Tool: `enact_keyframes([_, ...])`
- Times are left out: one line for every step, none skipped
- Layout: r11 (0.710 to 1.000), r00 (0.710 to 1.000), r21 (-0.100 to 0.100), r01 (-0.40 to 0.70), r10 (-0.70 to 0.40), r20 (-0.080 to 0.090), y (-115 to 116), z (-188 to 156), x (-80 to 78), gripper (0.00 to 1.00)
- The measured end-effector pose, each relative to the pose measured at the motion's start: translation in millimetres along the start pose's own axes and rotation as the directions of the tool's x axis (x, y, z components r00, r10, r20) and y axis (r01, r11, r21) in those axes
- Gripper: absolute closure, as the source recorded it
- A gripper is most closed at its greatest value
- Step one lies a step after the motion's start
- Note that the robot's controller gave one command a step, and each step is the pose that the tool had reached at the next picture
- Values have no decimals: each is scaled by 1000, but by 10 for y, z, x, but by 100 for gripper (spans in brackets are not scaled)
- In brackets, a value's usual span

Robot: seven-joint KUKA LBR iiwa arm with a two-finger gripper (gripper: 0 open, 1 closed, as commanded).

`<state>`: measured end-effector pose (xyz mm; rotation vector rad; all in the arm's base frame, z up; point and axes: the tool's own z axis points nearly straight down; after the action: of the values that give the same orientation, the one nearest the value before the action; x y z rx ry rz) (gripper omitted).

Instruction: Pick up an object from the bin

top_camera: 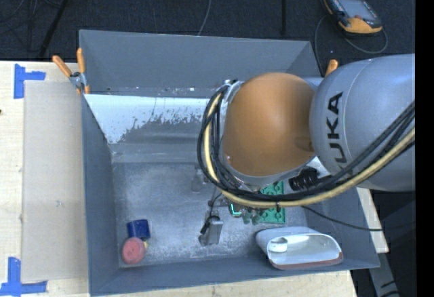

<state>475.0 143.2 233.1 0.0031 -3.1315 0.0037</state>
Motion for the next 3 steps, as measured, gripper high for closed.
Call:
enact_keyframes([974,974,0,228,-228,3,1057,1145,-115,0])
enact_keyframes([948,948,1,317,-317,19,984,1626,-64,0])
enact_keyframes([949,949,1,315,-315,10,979,1635,-39,100])
